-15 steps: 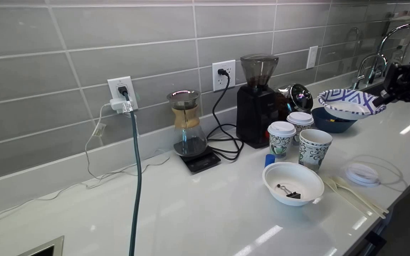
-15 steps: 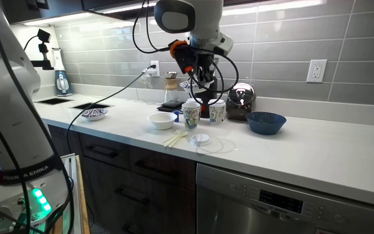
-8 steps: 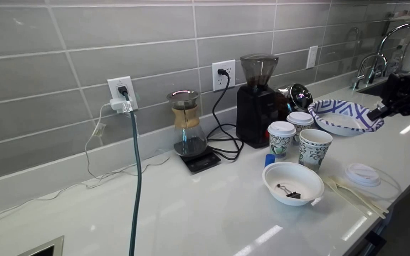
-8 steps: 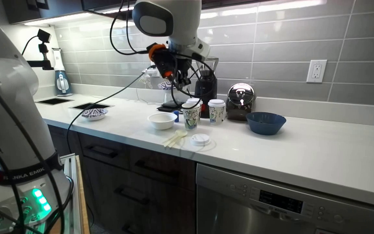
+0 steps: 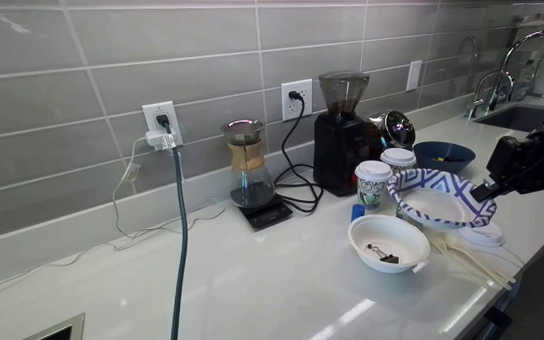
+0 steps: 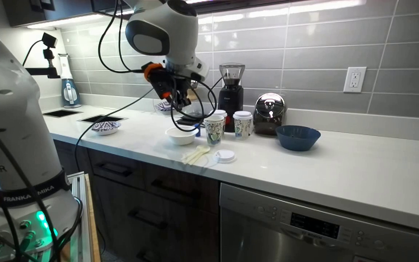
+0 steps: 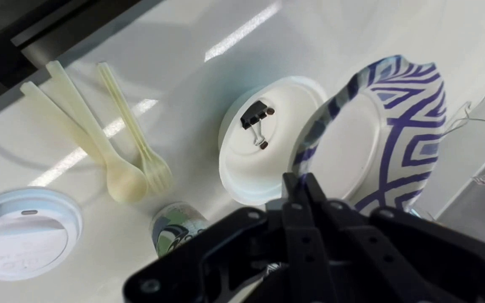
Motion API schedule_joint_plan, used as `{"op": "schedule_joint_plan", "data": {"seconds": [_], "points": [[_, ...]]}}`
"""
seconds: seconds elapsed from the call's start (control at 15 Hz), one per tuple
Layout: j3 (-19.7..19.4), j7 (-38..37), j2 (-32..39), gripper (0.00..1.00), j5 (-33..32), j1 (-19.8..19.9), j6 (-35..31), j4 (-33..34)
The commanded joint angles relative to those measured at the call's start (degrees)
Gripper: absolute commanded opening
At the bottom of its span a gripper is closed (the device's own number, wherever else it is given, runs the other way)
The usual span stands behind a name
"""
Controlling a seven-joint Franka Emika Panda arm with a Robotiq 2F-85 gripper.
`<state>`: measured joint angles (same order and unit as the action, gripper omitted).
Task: Pour the contents of the white plate into the open paper cup on the left
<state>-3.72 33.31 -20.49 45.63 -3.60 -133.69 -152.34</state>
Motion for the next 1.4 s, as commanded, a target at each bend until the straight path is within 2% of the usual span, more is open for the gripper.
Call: {"op": "schedule_joint_plan", "data": {"seconds": [0.0,0.67,1.27,1.33], "points": [[1.73,3.06,-0.02,0.01,5.03,-3.79,-7.67,-3.35],[3.65,8.27,9.51,0.01,19.19,-11.12,-24.04,-2.67],[3.97,11.41,16.95,0.01,25.46,-13.64,-26.62,1.28],[3.89,11.69,17.39,0.29,26.11,-13.7,-26.63,1.86]]}}
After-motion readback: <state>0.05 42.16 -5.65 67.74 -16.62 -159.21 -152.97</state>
